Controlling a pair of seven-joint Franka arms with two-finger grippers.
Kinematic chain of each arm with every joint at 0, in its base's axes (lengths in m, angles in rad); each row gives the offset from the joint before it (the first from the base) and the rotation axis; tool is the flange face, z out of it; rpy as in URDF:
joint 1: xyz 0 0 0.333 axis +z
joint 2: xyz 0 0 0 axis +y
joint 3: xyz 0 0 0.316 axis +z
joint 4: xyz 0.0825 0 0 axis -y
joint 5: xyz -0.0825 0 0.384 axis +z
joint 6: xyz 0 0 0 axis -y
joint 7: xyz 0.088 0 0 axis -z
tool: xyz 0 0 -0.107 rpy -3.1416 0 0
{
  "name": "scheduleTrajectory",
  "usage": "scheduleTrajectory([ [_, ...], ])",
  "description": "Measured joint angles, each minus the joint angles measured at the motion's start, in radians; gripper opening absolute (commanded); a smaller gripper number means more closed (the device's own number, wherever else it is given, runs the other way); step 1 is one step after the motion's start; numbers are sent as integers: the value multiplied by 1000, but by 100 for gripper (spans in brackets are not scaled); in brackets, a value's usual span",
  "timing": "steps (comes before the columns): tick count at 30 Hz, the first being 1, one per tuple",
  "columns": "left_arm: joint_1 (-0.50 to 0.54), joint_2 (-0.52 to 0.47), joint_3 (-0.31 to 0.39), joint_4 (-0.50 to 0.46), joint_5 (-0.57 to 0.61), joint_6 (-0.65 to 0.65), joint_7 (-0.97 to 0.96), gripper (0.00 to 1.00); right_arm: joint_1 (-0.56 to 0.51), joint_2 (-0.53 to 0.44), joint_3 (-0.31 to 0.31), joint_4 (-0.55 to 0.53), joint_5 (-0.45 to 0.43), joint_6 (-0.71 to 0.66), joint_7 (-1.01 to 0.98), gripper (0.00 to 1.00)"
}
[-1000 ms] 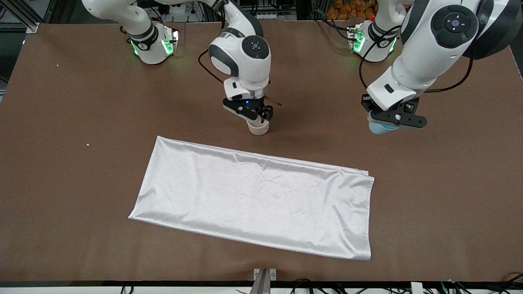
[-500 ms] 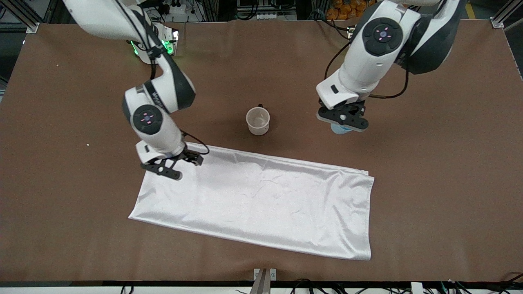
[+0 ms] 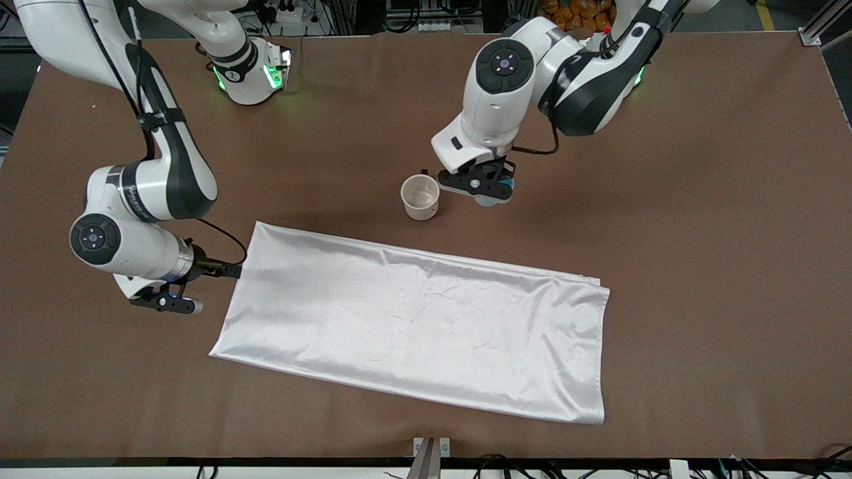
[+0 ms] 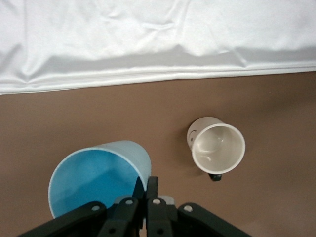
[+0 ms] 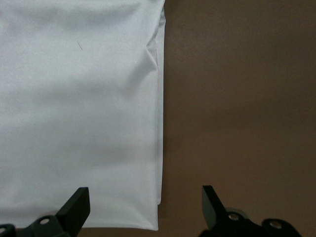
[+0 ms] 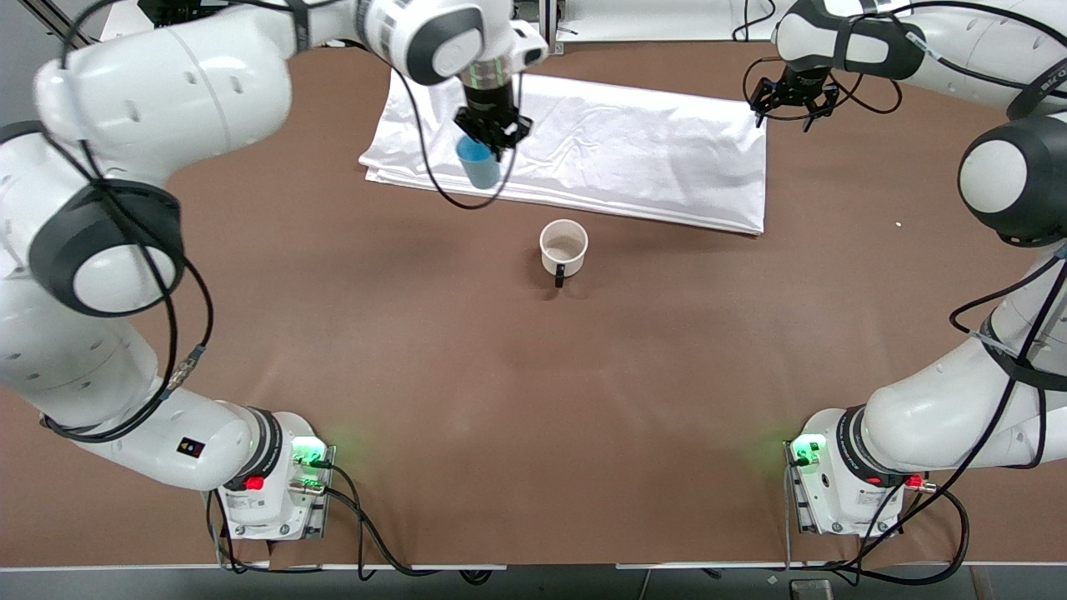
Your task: Place blue cup into white mug on table
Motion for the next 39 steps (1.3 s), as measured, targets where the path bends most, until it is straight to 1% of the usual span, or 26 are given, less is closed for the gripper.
scheduleTrajectory([
  [6,-82,79,-1,52,55,21,-134,0,-10,-72,2,9,4,-99,-39,100],
  [13,-171,181,-1,113,126,53,-291,0,-61,-195,1,12,30,-177,-88,100],
  [20,-215,246,-1,144,151,61,-367,0,-74,-284,2,12,33,-238,-97,100],
  [26,-228,276,0,147,157,80,-397,0,-74,-320,4,11,33,-271,-98,100],
  [33,-238,308,0,149,158,138,-403,0,-74,-342,8,11,33,-272,-103,100],
  [39,-238,323,1,155,159,154,-406,0,-74,-367,11,11,33,-272,-107,100],
])
